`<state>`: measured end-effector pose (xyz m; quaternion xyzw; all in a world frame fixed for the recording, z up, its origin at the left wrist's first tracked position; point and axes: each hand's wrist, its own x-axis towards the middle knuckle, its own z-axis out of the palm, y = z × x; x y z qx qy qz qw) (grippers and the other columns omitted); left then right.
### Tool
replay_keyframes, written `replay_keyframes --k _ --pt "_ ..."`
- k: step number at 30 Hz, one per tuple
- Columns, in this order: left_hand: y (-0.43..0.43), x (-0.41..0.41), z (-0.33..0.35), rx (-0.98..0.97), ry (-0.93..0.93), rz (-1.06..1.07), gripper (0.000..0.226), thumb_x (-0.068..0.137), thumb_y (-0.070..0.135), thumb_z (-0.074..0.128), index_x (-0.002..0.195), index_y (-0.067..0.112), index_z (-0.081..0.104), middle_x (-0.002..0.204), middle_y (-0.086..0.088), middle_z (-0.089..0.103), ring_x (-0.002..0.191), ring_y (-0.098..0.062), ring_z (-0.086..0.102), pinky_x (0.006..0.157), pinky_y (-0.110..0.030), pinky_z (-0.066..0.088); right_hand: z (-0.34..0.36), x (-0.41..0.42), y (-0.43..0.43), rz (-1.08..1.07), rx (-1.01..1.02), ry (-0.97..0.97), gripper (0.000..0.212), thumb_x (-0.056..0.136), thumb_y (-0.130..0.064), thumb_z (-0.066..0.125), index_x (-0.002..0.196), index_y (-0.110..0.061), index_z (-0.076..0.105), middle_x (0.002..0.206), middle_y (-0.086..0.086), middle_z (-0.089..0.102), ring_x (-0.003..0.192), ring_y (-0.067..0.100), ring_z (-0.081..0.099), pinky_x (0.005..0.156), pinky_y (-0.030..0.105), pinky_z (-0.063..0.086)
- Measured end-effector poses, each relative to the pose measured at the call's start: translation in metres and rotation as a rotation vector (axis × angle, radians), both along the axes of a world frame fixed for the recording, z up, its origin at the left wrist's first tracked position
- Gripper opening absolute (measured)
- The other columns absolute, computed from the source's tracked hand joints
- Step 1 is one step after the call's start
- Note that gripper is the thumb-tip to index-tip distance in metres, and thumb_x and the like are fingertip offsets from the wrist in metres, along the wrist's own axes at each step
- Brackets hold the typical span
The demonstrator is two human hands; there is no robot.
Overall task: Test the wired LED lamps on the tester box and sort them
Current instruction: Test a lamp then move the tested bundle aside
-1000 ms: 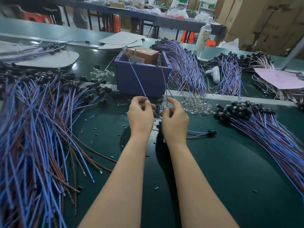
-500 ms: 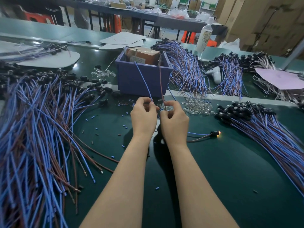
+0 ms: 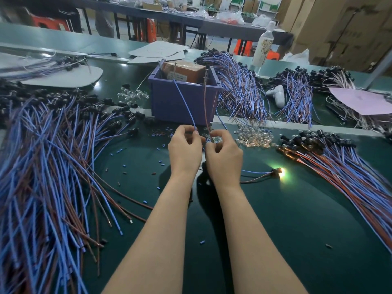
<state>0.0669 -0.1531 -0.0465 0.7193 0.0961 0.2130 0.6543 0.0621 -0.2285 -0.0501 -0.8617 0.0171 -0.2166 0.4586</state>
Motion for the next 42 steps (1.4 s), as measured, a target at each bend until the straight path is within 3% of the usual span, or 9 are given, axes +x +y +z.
replay_keyframes --k 6,10,13,16,19,26,30,36,42 --pt "0.001 -0.003 0.015 -0.078 0.028 -0.102 0.013 0.094 0.009 0.054 0.105 0.006 0.060 0.102 -0.010 0.068 0.097 -0.026 0.065 0.089 -0.042 0.053 0.024 -0.006 -0.003 0.151 -0.048 0.125 0.021 0.092 -0.016 0.049 0.103 -0.013 0.066 0.089 0.007 0.070 0.089 0.025 0.061 0.078 0.032 0.045" --pt "-0.001 -0.010 0.047 -0.060 -0.152 -0.245 0.018 0.094 0.000 0.050 0.106 0.003 0.063 0.085 -0.006 0.069 0.076 -0.009 0.064 0.071 -0.020 0.054 0.062 -0.015 -0.024 0.353 -0.186 0.131 0.022 0.095 -0.020 0.050 0.104 -0.011 0.068 0.098 0.006 0.068 0.091 0.022 0.060 0.081 0.031 0.045" --pt "-0.016 -0.018 0.084 0.028 -0.321 -0.330 0.018 0.093 0.002 0.053 0.097 0.014 0.066 0.078 0.006 0.066 0.066 0.002 0.060 0.065 -0.012 0.048 0.083 -0.020 -0.044 0.202 -0.332 -0.011 0.019 0.092 -0.023 0.055 0.099 -0.013 0.070 0.096 0.006 0.057 0.084 0.021 0.054 0.070 0.023 0.033" --pt "-0.044 -0.024 0.107 0.277 -0.356 -0.190 0.018 0.094 0.025 0.056 0.104 0.018 0.069 0.095 0.004 0.062 0.072 -0.006 0.056 0.068 -0.014 0.041 0.098 -0.028 -0.063 0.017 -0.070 -0.230 0.018 0.093 -0.025 0.056 0.085 -0.012 0.067 0.078 0.002 0.063 0.074 0.023 0.062 0.064 0.023 0.042" --pt "-0.072 -0.028 0.093 0.506 -0.022 -0.134 0.037 0.098 0.046 0.040 0.109 0.018 0.061 0.096 -0.003 0.063 0.085 -0.023 0.057 0.073 -0.029 0.040 0.100 -0.034 -0.090 -0.149 0.300 -0.352 0.020 0.095 -0.025 0.056 0.078 -0.014 0.059 0.063 -0.006 0.060 0.053 0.010 0.065 0.061 0.030 0.056" --pt "-0.173 -0.028 0.072 -0.578 0.171 -0.518 0.027 0.102 0.014 0.038 0.080 0.009 0.053 0.061 -0.001 0.060 0.040 0.000 0.054 0.046 -0.015 0.048 0.077 -0.054 -0.154 -0.388 1.035 -0.525 0.024 0.096 -0.015 0.054 0.072 -0.011 0.057 0.048 -0.009 0.061 0.045 0.004 0.059 0.049 0.017 0.049" --pt "-0.226 -0.019 0.063 -0.196 0.037 -0.471 0.017 0.095 0.005 0.050 0.100 0.000 0.065 0.080 -0.010 0.067 0.075 -0.023 0.064 0.077 -0.029 0.051 0.051 -0.072 -0.191 -0.526 1.194 -0.466 0.033 0.100 -0.021 0.045 0.071 -0.011 0.059 0.053 -0.004 0.066 0.049 0.009 0.064 0.048 0.019 0.051" --pt "-0.270 -0.014 0.022 0.361 0.100 -0.540 0.023 0.091 0.021 0.059 0.112 0.010 0.058 0.103 -0.012 0.066 0.099 -0.028 0.059 0.081 -0.029 0.041 0.021 -0.078 -0.224 -0.500 1.307 -0.110 0.032 0.102 -0.020 0.039 0.078 -0.007 0.057 0.054 0.000 0.066 0.048 0.008 0.064 0.046 0.016 0.050" --pt "-0.279 0.003 0.005 0.516 0.144 -0.537 0.042 0.087 0.027 0.066 0.112 0.009 0.038 0.104 -0.016 0.065 0.097 -0.036 0.060 0.072 -0.035 0.041 0.018 -0.065 -0.227 -0.513 1.367 -0.138 0.015 0.098 -0.009 0.043 0.096 -0.003 0.056 0.091 0.009 0.064 0.086 0.019 0.065 0.080 0.027 0.054"
